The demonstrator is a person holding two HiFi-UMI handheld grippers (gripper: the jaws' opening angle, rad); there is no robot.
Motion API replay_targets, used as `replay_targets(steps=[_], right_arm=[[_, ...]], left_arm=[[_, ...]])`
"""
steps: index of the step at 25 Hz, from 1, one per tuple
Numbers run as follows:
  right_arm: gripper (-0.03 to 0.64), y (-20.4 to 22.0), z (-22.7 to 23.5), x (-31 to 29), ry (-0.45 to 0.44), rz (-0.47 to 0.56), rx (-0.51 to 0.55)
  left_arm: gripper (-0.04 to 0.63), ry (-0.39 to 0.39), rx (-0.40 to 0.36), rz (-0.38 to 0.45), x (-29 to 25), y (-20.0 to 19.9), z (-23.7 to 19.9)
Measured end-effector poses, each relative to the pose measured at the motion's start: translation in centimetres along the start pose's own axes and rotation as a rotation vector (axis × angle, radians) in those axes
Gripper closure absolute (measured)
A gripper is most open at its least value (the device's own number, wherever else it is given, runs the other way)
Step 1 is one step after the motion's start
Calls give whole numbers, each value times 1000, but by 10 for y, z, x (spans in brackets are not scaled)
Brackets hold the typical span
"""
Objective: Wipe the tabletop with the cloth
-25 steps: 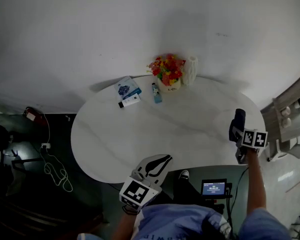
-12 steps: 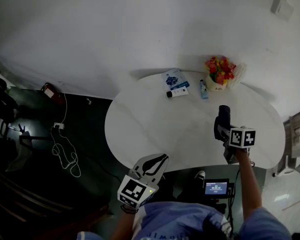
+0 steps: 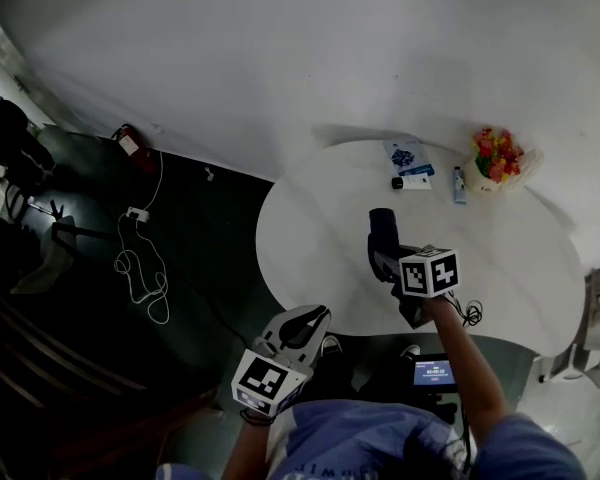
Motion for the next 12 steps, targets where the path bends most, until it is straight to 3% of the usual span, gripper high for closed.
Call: replay_targets(steps=[12], right_arm=[[543,49,-145,-103,-260,-207,181]], left_arm=[[580,-155,56,-14,59,23,-11]])
Point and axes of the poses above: the fingertips, and each gripper's own axes: x backward along the fingers, z to its right, y out of its underside, the point moved 10 cm from there along x, backward along the fingers, and after that the axes turned 9 degrees about -x, right-handed, at the moved point
